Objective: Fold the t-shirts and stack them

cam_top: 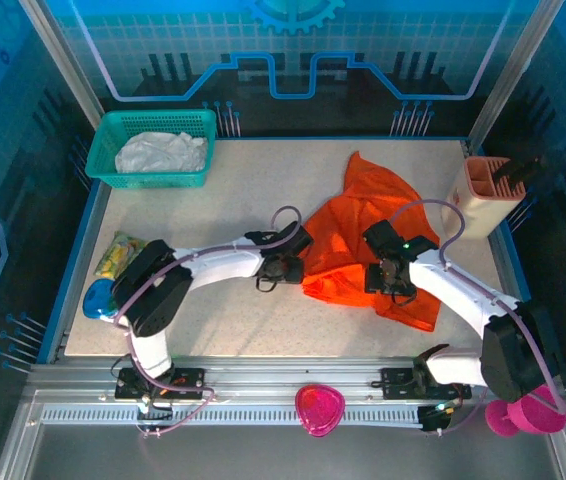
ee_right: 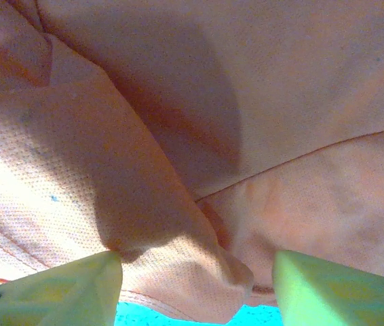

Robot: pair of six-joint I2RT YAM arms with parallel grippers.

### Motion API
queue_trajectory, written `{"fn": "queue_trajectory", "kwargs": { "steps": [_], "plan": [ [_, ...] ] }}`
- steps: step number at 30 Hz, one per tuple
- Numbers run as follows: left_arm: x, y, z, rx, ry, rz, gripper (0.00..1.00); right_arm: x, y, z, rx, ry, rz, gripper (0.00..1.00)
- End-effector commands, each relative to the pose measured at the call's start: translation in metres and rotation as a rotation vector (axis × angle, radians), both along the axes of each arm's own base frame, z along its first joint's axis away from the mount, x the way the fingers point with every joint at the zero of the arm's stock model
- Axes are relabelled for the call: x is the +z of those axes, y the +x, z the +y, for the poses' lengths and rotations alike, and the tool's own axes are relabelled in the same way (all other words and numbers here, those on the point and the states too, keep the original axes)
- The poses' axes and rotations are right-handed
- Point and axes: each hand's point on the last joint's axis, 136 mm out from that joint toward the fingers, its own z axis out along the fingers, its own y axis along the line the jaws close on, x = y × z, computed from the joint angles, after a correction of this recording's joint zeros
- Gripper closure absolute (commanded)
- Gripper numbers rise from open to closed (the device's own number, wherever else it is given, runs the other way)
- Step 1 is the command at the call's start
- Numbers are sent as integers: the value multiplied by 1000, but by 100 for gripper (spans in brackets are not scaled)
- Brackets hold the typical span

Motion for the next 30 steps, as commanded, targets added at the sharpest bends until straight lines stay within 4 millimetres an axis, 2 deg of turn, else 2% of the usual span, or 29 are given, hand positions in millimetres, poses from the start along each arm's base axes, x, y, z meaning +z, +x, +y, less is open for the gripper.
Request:
{"fn": "queue_trajectory", "kwargs": {
  "steps": [1, 2, 3, 4, 6, 7, 9, 13, 15, 18, 20, 22, 26, 27, 28, 30],
  "plan": [
    [5, 20, -35, -54, -88, -27, 46, 13, 3, 1, 3, 22, -21, 33],
    [2, 23, -36, -56, -83, -21, 48, 16, 5, 2, 8, 25, -29, 32],
    [-2, 27, -38, -60, -79, -17, 58, 20, 8, 2, 12, 27, -37, 32],
    [-4, 30, -38, -59, -72, -19, 72, 21, 8, 2, 17, 27, -35, 32],
    [2, 40, -35, -54, -60, -45, 96, 33, 19, 6, 22, 43, -65, 32],
    [12, 45, -34, -56, -59, -69, 100, 37, 22, 7, 26, 48, -71, 32],
    [37, 56, -34, -71, -52, -127, 100, 42, 27, 7, 29, 54, -81, 32],
    [102, 75, -39, -130, -33, -247, 100, 54, 35, 2, 18, 59, -114, 32],
    [128, 77, -47, -169, -40, -282, 100, 61, 37, -4, 0, 58, -138, 32],
    [148, 69, -66, -251, -33, -307, 100, 71, 36, -19, -40, 58, -174, 32],
    [148, 54, -84, -321, -13, -297, 100, 77, 35, -30, -71, 55, -194, 33],
    [137, 36, -106, -394, 9, -268, 100, 81, 32, -42, -103, 45, -211, 33],
    [95, 1, -149, -514, 67, -191, 100, 94, 28, -62, -165, 31, -253, 34],
    [81, -6, -159, -535, 78, -166, 97, 99, 27, -66, -178, 29, -270, 35],
    [71, -11, -168, -554, 87, -146, 87, 103, 27, -69, -186, 27, -283, 35],
    [51, -25, -190, -596, 104, -123, 58, 113, 25, -73, -200, 22, -310, 35]
  ]
}}
